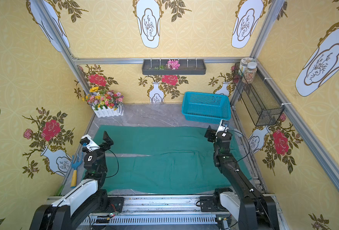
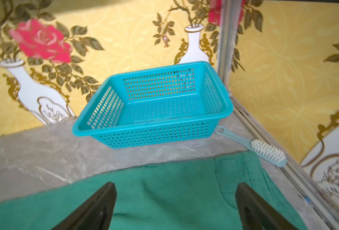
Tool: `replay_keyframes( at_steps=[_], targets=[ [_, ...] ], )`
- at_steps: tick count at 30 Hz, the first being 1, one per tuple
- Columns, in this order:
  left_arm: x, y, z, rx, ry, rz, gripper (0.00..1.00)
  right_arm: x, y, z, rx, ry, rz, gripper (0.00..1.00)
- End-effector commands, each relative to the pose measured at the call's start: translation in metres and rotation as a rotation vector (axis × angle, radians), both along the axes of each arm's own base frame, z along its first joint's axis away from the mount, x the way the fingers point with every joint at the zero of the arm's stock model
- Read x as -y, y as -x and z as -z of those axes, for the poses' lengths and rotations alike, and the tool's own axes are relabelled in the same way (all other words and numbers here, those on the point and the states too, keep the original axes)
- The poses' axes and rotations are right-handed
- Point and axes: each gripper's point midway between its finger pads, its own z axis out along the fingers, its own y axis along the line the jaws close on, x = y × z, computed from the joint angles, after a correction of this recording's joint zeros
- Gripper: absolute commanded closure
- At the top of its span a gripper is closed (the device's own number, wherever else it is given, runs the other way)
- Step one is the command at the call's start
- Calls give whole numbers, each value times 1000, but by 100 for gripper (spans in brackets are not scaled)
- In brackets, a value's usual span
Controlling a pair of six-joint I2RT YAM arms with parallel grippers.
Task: Roll up the long pants
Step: Fold the long pant at the center of the board.
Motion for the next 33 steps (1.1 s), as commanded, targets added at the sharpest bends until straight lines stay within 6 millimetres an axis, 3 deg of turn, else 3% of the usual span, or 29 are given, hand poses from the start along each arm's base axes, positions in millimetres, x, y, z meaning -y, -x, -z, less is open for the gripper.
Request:
replay_keyframes(
  at_steps=[1,5,8,11,17,20,24,28,33],
  targets=[
    [-19,10,29,-193,151,-128,0,3,32,49,-331,-190,111,3],
    [-36,33,44,-272,370,-301,0,-16,44,68,-498,-345,111,3],
    [-22,42,64,-422,510,-283,0,-33,55,75,-605,-400,94,2],
    [-8,67,101,-564,720,-341,0,-56,60,76,-668,-393,35,0],
    [6,114,142,-714,953,-520,5,-103,67,72,-739,-308,-83,0],
    [-4,130,147,-676,971,-607,13,-108,70,76,-757,-289,-88,0],
    [-26,138,152,-611,1026,-658,28,-109,71,77,-770,-284,-93,0],
    [-45,144,153,-567,1072,-729,28,-109,70,76,-779,-266,-99,1],
    [-71,171,160,-539,1157,-949,26,-110,69,77,-798,-263,-100,1]
  ],
)
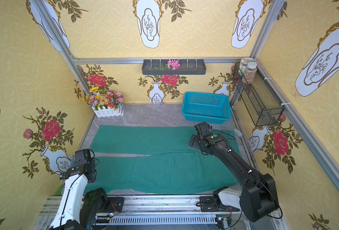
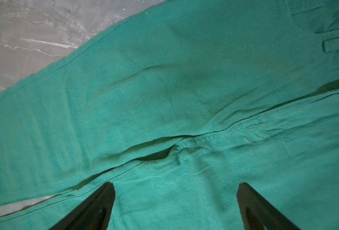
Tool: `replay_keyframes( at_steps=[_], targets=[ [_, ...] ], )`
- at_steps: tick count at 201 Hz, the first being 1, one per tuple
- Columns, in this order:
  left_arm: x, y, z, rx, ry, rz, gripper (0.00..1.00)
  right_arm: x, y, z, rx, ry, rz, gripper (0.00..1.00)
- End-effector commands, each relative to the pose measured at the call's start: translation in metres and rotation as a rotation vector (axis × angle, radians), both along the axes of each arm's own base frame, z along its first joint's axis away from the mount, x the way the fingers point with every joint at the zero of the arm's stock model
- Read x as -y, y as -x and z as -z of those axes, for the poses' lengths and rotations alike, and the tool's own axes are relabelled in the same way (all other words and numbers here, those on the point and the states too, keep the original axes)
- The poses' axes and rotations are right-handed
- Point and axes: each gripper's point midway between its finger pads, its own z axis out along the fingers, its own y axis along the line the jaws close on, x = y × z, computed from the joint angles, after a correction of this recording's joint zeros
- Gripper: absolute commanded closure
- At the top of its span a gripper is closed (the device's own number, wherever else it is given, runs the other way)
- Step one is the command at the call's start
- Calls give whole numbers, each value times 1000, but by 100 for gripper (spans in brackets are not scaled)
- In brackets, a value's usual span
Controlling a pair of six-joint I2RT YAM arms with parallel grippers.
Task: Roll up the long pants
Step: Fold the long pant at the center of the board.
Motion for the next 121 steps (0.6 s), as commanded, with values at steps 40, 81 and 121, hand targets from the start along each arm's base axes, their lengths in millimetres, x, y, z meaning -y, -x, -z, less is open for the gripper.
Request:
replay_keyframes(
  at_steps=[40,81,121],
  targets=[
    [-26,36,2,-81,39,-231,33,1,-1,4,-30,21,-7,1],
    [-29,56,9,-122,82,-330,41,5,1,1,-47,49,2,1],
    [-15,61,29,-118,155,-365,37,8,5,2,-49,52,15,1]
  ],
)
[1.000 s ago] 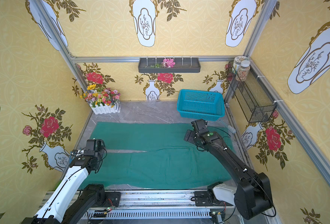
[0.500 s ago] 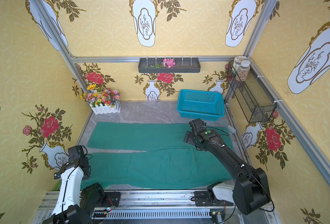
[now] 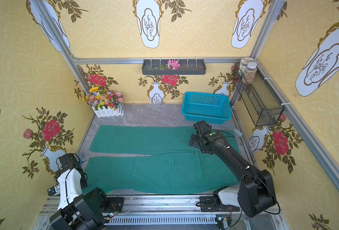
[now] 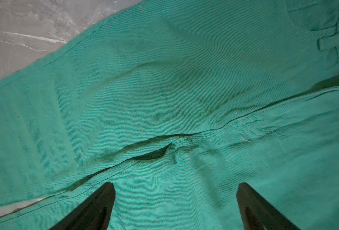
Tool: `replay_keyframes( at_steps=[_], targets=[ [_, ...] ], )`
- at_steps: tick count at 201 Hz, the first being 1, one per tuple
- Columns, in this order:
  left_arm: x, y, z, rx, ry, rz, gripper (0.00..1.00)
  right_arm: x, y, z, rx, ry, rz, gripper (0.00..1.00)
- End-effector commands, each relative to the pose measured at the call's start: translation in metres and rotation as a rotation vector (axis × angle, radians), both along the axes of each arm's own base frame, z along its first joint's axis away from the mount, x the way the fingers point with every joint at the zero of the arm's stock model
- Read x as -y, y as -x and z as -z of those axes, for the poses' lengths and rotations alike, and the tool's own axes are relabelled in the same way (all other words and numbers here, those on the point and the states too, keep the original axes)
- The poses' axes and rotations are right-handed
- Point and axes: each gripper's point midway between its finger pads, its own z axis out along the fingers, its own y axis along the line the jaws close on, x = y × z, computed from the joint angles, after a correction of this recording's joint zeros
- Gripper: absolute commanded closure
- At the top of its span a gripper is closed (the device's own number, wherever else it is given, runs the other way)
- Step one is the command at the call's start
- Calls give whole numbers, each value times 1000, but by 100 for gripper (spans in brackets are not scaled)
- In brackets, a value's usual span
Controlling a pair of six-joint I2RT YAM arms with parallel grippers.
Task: Roll up the long pants
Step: Fold the long pant at the center of the board.
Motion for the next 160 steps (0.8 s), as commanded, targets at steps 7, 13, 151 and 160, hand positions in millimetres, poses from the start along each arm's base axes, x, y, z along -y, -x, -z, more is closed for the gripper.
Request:
replay_keyframes(
  at_steps=[7,13,151,160],
  targets=[
    [12,8,17,0,58,-36,36,5,5,2,-12,25,10,1],
    [12,10,19,-3,55,-36,37,5,4,2,-11,25,9,1],
    [-1,19,36,-140,87,-20,46,16,14,11,-44,66,57,1],
    [-2,19,35,-141,83,-17,50,17,15,11,-45,66,62,1]
  ],
)
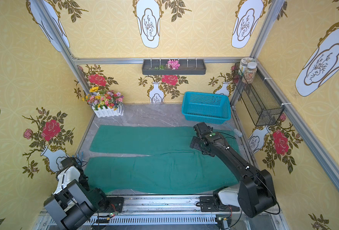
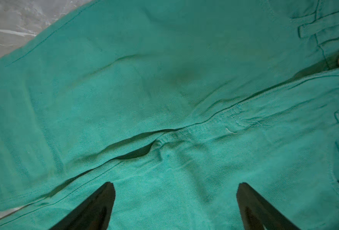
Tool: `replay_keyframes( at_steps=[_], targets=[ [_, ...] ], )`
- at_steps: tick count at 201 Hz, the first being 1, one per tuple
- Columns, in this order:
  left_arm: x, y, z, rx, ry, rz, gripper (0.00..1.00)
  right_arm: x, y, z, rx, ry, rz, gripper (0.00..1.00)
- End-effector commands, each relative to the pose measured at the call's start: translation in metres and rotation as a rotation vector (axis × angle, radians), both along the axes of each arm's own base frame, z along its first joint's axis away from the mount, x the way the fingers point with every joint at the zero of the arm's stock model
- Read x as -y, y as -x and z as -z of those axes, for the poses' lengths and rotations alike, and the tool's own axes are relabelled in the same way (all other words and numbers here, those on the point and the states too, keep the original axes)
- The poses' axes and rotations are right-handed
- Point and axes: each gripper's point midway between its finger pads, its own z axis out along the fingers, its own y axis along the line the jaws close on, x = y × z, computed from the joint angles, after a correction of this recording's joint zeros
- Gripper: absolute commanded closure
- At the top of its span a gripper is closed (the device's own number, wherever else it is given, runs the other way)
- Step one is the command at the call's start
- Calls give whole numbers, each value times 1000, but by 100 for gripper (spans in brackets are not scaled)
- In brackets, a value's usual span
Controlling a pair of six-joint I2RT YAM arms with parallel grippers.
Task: Roll up the long pants
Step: Fold the long pant at the center of the board.
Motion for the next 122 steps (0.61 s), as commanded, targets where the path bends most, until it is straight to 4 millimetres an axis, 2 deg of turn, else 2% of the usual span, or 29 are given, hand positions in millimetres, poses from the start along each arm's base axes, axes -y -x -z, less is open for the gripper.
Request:
replay_keyframes(
  at_steps=[1,33,55,70,93,122],
  targets=[
    [-5,0,-1,-14,-15,15,50,6,4,0,-5,25,23,1],
    [-8,-3,-1,-18,-17,28,62,9,7,-1,-2,32,39,1],
    [-9,-5,0,-16,-11,43,76,12,9,-3,-1,41,49,1],
    [-11,-8,-5,-6,-23,68,80,14,13,-4,-6,44,56,1],
    [-21,-16,-22,13,-72,124,92,24,25,-5,-37,73,103,1],
    [-24,-30,-43,45,-122,194,100,59,61,3,-161,125,285,2]
  ],
)
